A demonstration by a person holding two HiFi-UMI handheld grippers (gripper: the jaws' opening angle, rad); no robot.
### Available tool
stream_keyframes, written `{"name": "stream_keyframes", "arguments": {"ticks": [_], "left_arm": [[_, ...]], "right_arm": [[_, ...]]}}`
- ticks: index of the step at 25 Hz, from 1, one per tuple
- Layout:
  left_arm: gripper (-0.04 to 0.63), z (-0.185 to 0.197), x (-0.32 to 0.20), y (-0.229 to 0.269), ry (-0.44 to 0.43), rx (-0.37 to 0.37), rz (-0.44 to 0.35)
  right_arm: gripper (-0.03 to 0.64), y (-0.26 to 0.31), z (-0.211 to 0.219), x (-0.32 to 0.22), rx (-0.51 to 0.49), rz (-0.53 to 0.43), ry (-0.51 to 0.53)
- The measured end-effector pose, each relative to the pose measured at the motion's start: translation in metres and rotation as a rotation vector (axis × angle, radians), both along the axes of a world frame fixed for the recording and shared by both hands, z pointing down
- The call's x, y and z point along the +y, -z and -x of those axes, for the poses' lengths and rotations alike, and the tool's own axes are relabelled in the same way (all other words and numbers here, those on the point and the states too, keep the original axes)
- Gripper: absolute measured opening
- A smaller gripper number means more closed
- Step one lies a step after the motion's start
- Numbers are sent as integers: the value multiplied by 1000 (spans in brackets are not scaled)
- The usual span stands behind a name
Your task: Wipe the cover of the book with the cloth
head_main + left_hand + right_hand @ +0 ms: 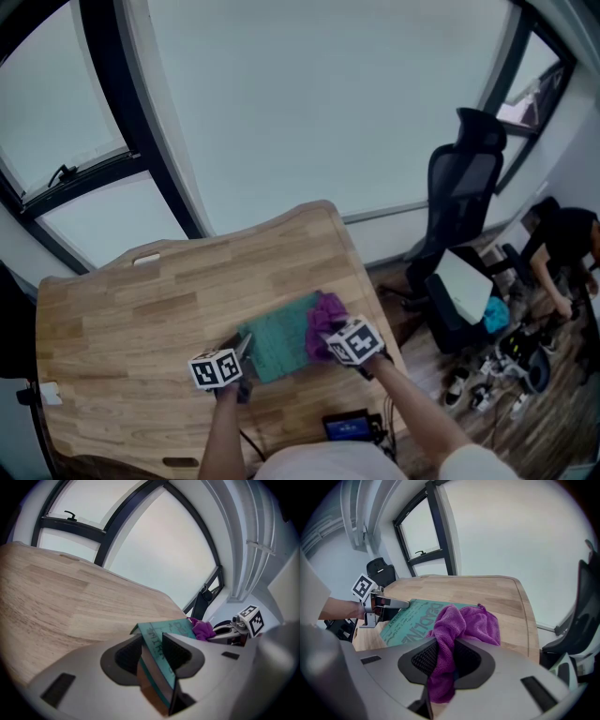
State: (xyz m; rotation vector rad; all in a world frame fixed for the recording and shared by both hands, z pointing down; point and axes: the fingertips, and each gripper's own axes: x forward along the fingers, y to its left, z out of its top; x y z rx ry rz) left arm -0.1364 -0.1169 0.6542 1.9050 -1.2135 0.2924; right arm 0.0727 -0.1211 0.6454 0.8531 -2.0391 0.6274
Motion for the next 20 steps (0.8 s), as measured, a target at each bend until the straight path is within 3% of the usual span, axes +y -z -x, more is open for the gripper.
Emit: {"name": "stream_keyframes", "arguments": {"ticks": [20], "left_arm": [[140, 1, 3, -8, 9, -1, 8]], "right_arm": [[80, 0, -5, -13, -3, 46, -61]]}}
